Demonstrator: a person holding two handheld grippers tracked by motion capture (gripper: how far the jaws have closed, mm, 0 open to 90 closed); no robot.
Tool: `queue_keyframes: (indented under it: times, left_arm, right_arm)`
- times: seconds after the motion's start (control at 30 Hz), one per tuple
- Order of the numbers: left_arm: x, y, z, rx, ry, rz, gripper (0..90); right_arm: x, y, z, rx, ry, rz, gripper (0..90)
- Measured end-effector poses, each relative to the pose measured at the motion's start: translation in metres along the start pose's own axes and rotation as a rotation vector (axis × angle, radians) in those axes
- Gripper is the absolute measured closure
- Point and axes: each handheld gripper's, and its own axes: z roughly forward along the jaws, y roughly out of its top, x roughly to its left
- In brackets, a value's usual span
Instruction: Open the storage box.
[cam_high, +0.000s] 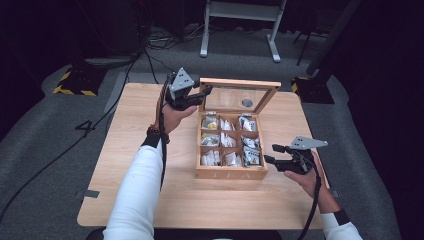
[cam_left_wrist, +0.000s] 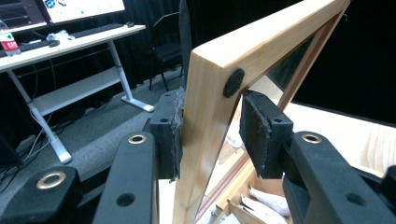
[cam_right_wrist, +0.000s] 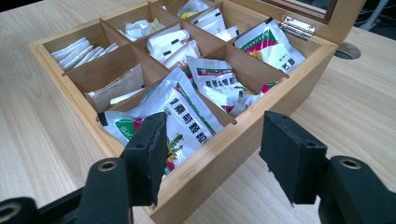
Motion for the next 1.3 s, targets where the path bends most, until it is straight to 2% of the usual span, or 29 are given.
queue_keyframes:
  times: [0.13, 0.23, 0.4, 0.53, 0.9, 1.0, 1.2, 1.3]
  left_arm:
    - [0.005, 0.001, 0.005, -0.004, 0.018, -0.013, 59.8]
    - [0.009, -0.001, 0.010, -0.019, 0.021, -0.048, 59.4]
    - [0.011, -0.001, 0.015, -0.002, 0.035, -0.041, 59.2]
    - [0.014, -0.004, 0.019, -0.004, 0.037, -0.057, 58.9]
    - [0.019, -0.015, 0.035, 0.050, 0.072, -0.072, 57.8]
    - [0.019, -0.018, 0.038, 0.065, 0.082, -0.065, 57.2]
    - [0.021, -0.027, 0.047, 0.075, 0.101, -0.096, 56.0]
    - [0.021, -0.032, 0.053, 0.115, 0.120, -0.082, 55.5]
  right_arm:
    - [-0.001, -0.001, 0.001, 0.003, -0.006, 0.006, 38.7]
    - [-0.004, -0.002, 0.002, 0.005, -0.013, 0.024, 37.9]
    - [-0.004, -0.003, 0.002, 0.009, -0.018, 0.019, 38.0]
    - [-0.003, -0.003, 0.002, 0.014, -0.020, 0.013, 38.0]
    - [-0.002, -0.005, 0.005, 0.028, -0.012, 0.007, 37.8]
    - [-0.001, -0.005, 0.006, 0.033, -0.013, 0.005, 37.8]
    - [0.002, -0.006, 0.008, 0.044, -0.009, -0.008, 37.7]
    - [0.002, -0.007, 0.009, 0.052, -0.006, -0.008, 37.6]
